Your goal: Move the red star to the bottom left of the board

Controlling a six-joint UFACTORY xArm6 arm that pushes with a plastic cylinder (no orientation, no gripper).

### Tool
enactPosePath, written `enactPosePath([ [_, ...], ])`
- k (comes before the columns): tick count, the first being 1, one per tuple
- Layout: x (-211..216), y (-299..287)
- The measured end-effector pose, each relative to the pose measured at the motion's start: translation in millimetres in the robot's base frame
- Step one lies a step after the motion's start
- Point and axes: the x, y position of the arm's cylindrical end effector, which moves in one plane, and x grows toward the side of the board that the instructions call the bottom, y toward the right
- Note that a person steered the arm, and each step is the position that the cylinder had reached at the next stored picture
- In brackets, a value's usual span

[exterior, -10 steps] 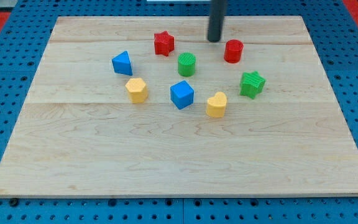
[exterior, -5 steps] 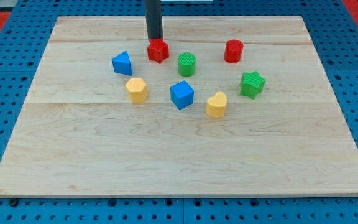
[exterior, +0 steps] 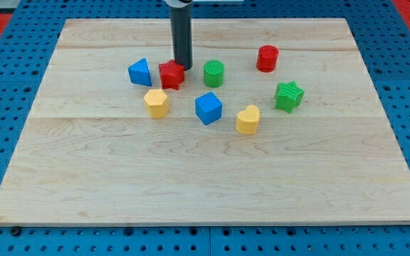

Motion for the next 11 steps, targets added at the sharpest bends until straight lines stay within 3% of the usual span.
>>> enactPosePath([
  [4,79.3,-39.6],
  [9,50.4,-179.8],
  [11,59.1,-188.8],
])
